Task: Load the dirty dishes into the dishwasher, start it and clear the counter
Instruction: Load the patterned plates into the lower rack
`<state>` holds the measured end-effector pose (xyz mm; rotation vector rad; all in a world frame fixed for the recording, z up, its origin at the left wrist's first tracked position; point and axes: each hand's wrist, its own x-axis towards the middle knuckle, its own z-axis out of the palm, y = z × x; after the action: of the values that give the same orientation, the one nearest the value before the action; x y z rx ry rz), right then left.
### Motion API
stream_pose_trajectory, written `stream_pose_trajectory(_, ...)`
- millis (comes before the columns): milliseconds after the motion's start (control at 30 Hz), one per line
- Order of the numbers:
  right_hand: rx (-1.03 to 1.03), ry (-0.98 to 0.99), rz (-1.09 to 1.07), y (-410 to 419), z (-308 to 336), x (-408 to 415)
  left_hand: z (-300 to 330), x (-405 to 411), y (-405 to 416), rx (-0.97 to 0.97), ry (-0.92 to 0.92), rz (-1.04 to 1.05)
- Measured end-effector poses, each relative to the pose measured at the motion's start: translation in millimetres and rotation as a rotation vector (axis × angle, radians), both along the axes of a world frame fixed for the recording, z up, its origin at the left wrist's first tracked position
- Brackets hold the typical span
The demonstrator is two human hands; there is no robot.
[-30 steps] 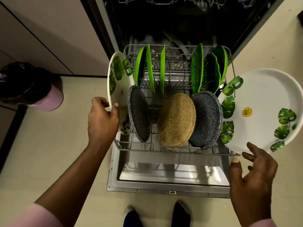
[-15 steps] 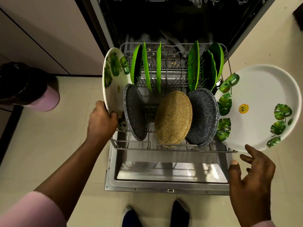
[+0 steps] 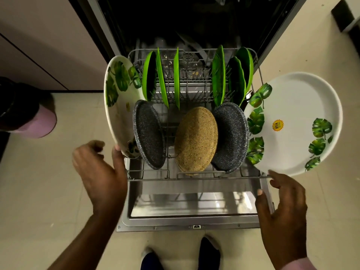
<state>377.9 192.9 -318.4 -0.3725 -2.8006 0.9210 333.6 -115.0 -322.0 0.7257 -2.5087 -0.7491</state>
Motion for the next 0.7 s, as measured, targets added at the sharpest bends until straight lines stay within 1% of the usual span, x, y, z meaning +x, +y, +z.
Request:
stream_pose_trajectory(67,0.038,0.03,0.087,0,-6,0,-4,21,20,-0.049,0.004,-0.209)
stream_pose_trajectory(133,0.067,0.033,0.155,0,-16,0,-17,37,40,-0.05,-0.08,-0.436)
stream_pose_trajectory(167,0.074,0.028,0.189,-1,-21,-1,-25,41,48,-0.035,-0.136,-0.517)
stream_pose_trajectory(267,0.114,0.015,0.275,-5,-36,-7,-44,44,69,0.024,-0.26,-0.663)
stream_pose_trajectory(333,0.141,0.015,0.302,-7,-44,-11,-54,41,79,0.018,-0.309,-0.738)
stream_pose_trajectory(400,0.177,0.0,0.315,-9,-54,-14,-62,35,84,0.032,-0.337,-0.762)
stream_pose_trajectory(500,0.202,-0.06,0.344,-11,-71,-17,-67,28,86,0.039,-0.335,-0.734)
stream_pose_trajectory(633,0.194,-0.132,0.392,-13,-82,-23,-63,19,86,-0.029,-0.344,-0.702)
stream_pose_trajectory(700,0.221,-0.119,0.404,-13,-80,-29,-63,15,87,-0.053,-0.366,-0.711)
